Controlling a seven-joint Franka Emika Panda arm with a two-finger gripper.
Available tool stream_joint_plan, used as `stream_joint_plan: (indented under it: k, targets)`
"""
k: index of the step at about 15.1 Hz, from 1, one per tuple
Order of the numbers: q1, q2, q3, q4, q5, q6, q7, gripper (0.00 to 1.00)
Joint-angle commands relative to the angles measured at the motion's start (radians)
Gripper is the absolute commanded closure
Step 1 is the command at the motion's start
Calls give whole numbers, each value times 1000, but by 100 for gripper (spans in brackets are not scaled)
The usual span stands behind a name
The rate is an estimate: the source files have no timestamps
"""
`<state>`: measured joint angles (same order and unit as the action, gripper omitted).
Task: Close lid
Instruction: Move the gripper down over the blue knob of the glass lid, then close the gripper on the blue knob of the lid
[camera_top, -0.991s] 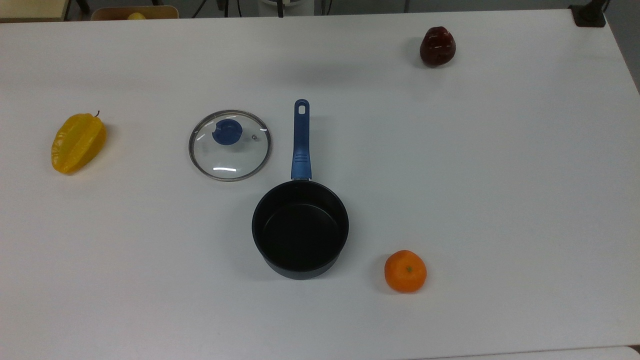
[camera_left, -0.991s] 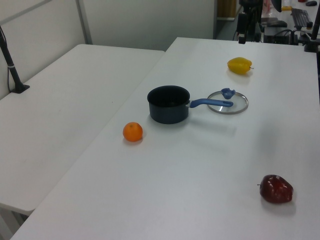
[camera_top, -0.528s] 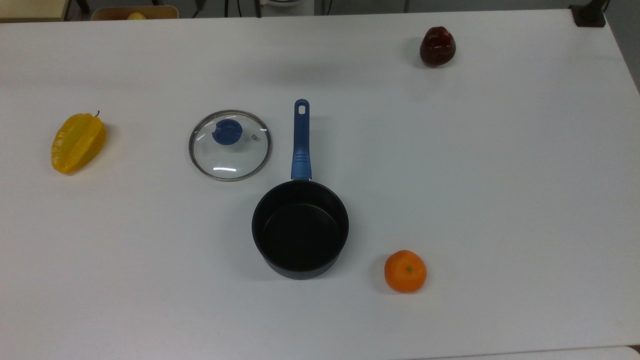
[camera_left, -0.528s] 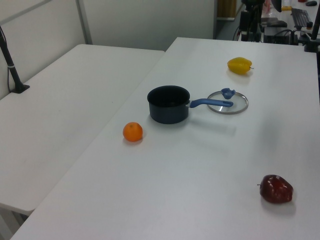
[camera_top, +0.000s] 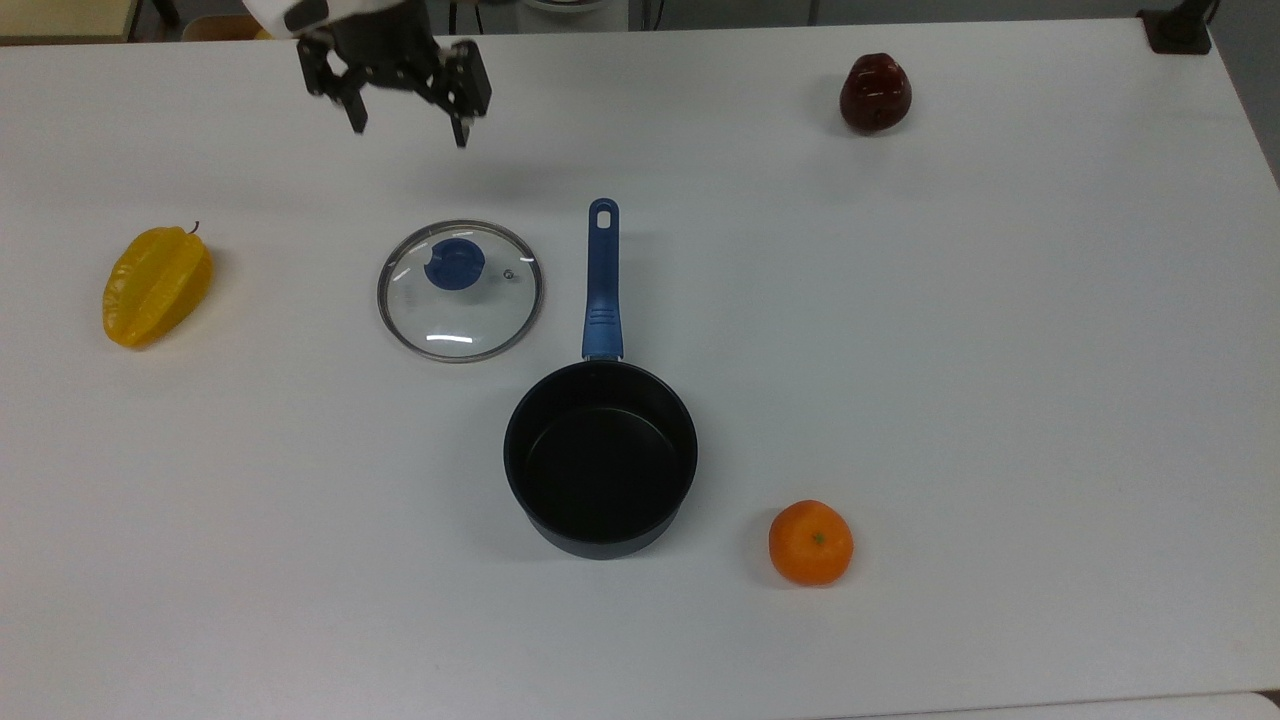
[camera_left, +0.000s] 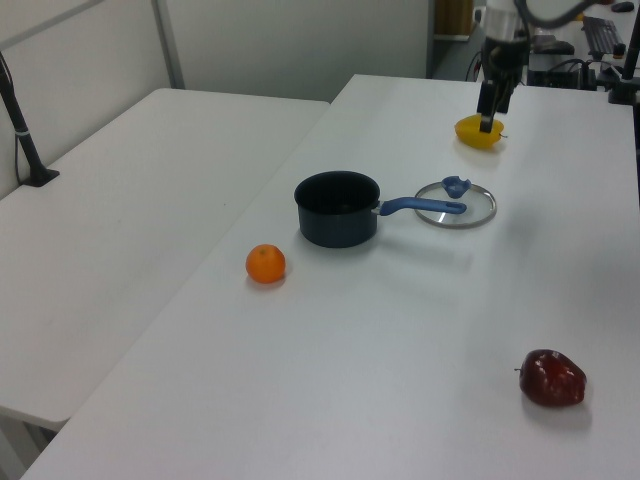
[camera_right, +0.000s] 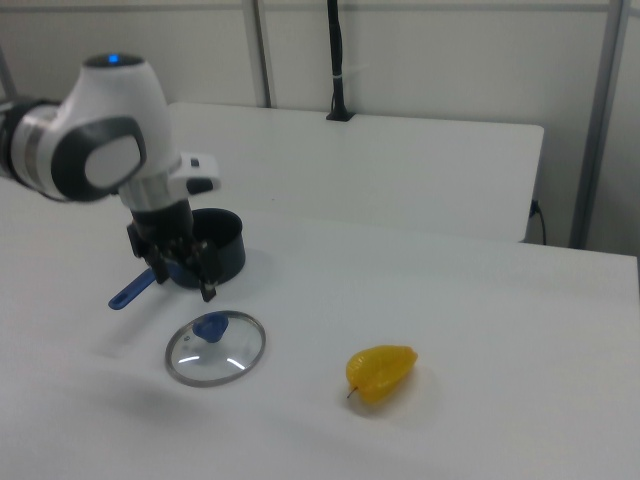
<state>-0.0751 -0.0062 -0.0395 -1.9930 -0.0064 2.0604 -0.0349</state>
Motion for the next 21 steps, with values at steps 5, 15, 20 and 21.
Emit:
stream_joint_plan:
  k: [5, 15, 20, 21]
  targets:
    - [20, 26, 0, -245, 3, 449, 9, 0]
    - [61, 141, 6, -267, 3, 658, 13, 14]
    - [51, 154, 6, -256, 3, 669, 85, 32]
    - [49, 154, 6, -254, 3, 669, 107, 31]
